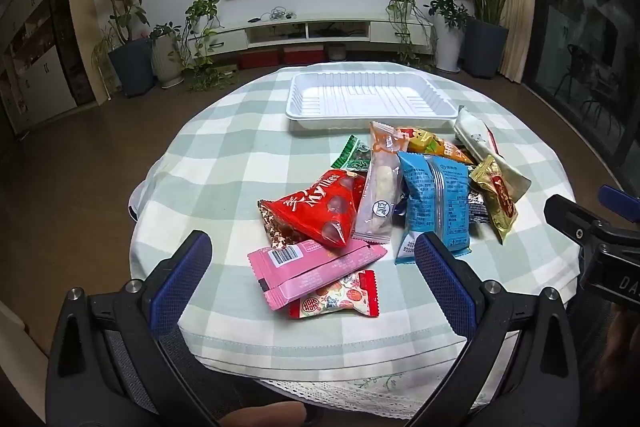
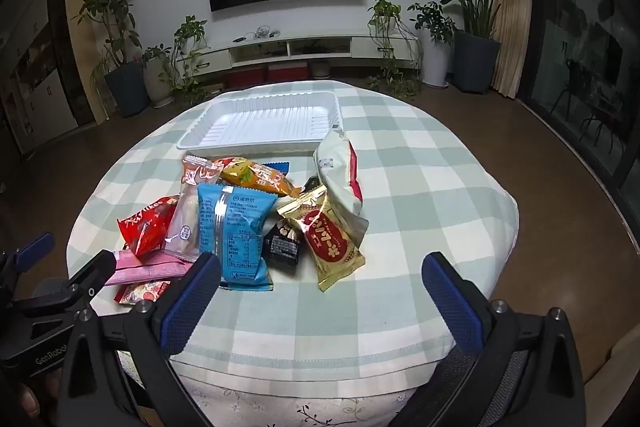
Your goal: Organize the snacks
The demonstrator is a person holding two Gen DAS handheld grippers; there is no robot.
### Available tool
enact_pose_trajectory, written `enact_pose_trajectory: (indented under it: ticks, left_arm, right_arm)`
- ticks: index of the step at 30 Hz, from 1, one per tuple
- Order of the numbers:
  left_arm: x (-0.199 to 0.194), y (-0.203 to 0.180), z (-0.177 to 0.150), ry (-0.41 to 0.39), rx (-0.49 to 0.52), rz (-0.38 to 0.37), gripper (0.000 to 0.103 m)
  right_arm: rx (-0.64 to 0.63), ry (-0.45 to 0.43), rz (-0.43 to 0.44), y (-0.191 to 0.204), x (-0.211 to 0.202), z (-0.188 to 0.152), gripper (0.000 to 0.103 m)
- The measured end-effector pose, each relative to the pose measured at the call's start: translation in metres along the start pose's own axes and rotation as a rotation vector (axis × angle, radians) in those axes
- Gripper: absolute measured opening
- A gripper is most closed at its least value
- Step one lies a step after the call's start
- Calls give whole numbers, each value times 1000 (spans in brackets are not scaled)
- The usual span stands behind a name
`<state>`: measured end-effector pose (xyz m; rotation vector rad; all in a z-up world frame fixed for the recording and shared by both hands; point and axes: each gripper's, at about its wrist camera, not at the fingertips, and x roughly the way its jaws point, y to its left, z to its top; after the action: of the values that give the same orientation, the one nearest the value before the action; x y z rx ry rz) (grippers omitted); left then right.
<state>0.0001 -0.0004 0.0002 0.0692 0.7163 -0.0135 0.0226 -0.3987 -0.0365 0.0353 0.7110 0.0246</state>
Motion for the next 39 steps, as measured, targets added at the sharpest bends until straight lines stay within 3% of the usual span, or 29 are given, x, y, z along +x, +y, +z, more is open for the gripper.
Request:
enact_pose_trajectory:
  ticks: [39]
  left_arm:
    - [8,6,-2,10,-8,4,103]
  right_arm:
    - [-9,7,-2,4,3,-2,103]
